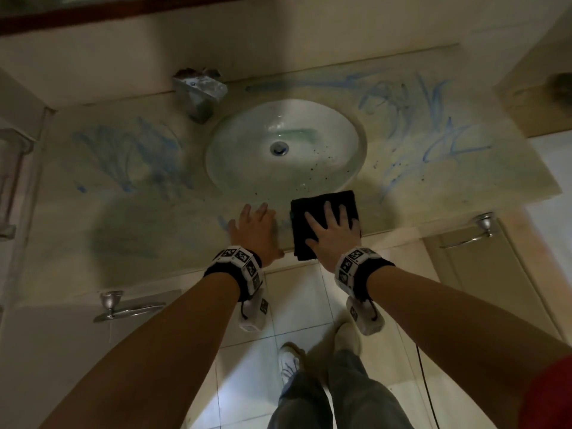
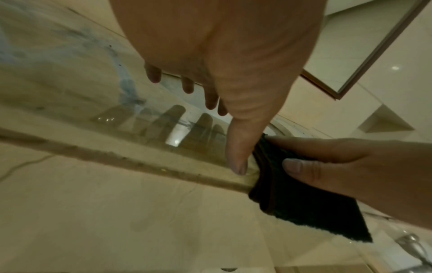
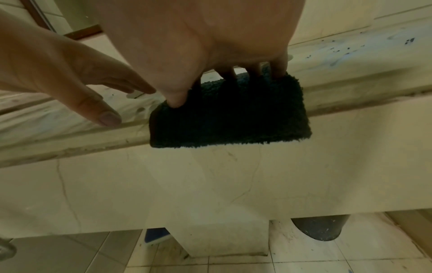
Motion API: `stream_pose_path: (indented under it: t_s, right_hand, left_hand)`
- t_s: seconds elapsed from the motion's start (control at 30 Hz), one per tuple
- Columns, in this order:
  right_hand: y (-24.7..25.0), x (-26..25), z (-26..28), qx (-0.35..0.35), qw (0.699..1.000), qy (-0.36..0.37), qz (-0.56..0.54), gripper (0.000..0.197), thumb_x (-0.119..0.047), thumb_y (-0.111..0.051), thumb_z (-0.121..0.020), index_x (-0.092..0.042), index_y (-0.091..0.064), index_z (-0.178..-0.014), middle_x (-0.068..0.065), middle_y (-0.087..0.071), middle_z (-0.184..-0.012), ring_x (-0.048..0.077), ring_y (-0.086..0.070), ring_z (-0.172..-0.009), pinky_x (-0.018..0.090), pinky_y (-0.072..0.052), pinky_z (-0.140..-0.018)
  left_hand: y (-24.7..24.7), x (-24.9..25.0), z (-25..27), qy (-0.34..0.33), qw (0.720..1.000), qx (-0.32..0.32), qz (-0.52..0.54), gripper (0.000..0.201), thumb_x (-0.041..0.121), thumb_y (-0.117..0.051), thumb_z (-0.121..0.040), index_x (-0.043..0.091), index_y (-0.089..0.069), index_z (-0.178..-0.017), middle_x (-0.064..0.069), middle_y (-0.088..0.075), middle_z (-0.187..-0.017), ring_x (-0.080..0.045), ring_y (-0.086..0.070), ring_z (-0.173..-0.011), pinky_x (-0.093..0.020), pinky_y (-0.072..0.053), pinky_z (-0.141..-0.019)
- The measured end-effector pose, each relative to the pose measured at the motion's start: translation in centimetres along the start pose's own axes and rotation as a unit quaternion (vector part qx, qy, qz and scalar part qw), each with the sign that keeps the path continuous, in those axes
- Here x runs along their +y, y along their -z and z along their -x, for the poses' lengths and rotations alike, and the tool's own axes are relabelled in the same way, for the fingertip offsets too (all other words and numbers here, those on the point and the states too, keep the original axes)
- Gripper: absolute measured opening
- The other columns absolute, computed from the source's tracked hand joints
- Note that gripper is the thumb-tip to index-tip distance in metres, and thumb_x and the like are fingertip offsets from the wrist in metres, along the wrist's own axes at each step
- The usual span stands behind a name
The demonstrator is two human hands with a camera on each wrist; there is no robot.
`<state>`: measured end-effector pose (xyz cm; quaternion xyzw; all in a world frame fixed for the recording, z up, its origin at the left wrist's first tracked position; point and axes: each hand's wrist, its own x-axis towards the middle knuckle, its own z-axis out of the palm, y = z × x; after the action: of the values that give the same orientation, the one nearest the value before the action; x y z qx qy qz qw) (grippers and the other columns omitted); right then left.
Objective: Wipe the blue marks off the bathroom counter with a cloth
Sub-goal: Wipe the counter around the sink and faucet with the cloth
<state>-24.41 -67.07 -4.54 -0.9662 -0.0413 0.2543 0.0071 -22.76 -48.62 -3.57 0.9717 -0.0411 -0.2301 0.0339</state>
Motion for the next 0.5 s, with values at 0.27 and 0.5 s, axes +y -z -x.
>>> stream_pose_path:
  t_s: [0.27, 0.5]
  right_hand:
    - [-0.9, -0.6, -0.7, -0.005, 1.0, -0.004, -0.003, 0.067, -0.054, -0.02, -0.101, -0.034, 0.019, -0.151, 0.006, 0.03, -0.158, 0.038, 0.023, -0.145, 0.06, 0.004, -0.117]
    - [-0.5, -0.8, -2.2, -0.025, 1.0, 0.0, -0.006, 0.069, -0.056, -0.019, -0.1, -0.034, 0.021, -0.15, 0.006, 0.034, -0.156, 0.037, 0.029, -0.143, 0.059, 0.009, -0.116]
  left_hand:
    - [-0.5, -0.4, -0.5, -0.02, 1.0, 0.008, -0.021, 0.099, 0.051, -0.076, -0.073, 0.027, -0.018, -0.15, 0.009, -0.012, -0.16, -0.019, -0.006, -0.148, -0.062, -0.013, -0.113]
    - [0.1, -0.1, -0.7, -0.023, 0.999, 0.01, -0.026, 0.1, 0.05, -0.077, -0.071, 0.027, -0.02, -0.149, 0.008, -0.014, -0.159, -0.018, -0.012, -0.147, -0.063, -0.016, -0.112]
